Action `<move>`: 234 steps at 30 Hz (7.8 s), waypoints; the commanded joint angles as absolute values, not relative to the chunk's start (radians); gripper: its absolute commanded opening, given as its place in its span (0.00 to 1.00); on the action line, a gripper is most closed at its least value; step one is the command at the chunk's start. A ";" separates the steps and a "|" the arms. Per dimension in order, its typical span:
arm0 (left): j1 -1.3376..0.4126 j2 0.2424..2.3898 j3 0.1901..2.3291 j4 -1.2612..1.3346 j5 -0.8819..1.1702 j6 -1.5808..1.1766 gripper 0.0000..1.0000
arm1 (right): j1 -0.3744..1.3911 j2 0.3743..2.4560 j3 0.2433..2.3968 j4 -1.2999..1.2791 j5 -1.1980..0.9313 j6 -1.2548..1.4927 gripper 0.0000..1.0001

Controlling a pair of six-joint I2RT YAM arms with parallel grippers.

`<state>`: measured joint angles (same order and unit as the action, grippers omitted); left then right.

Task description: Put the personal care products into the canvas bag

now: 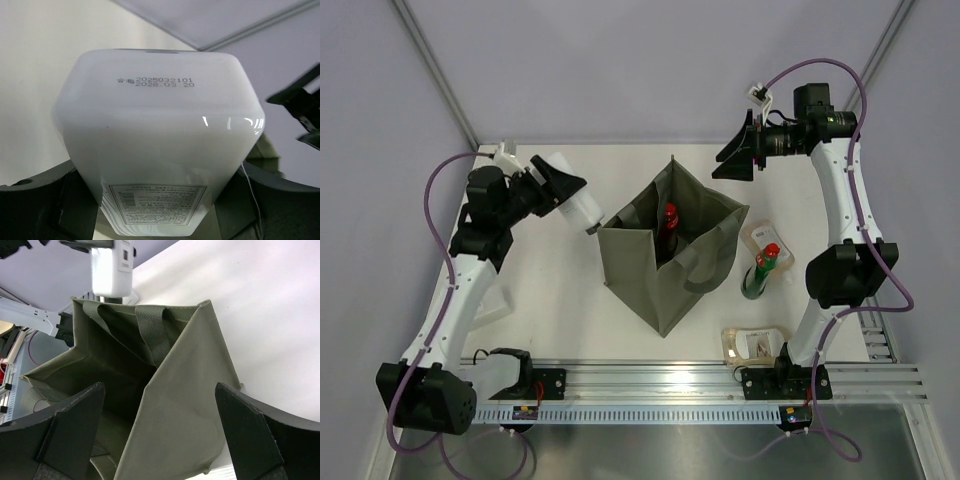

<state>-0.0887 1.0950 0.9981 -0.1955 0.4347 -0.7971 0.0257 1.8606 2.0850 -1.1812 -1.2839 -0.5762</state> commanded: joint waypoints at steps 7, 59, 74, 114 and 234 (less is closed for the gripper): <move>-0.276 1.098 1.397 -0.092 0.347 -0.674 0.00 | 0.020 1.787 2.036 -1.160 -1.281 -0.566 0.99; -0.747 1.361 1.566 -0.448 -0.083 -0.130 0.99 | -0.129 1.726 1.786 -1.313 -0.839 -1.384 1.00; -0.675 0.850 1.056 -0.400 -0.382 -0.337 0.99 | -0.066 1.913 1.723 -1.068 -0.275 -0.554 1.00; -0.669 0.653 0.827 -0.446 -0.437 -0.506 0.99 | -0.115 2.052 1.792 -1.123 -0.218 -0.629 0.99; -0.347 0.693 0.822 -0.828 -0.416 -1.302 0.99 | 0.453 1.621 1.994 -1.272 -0.808 -1.160 1.00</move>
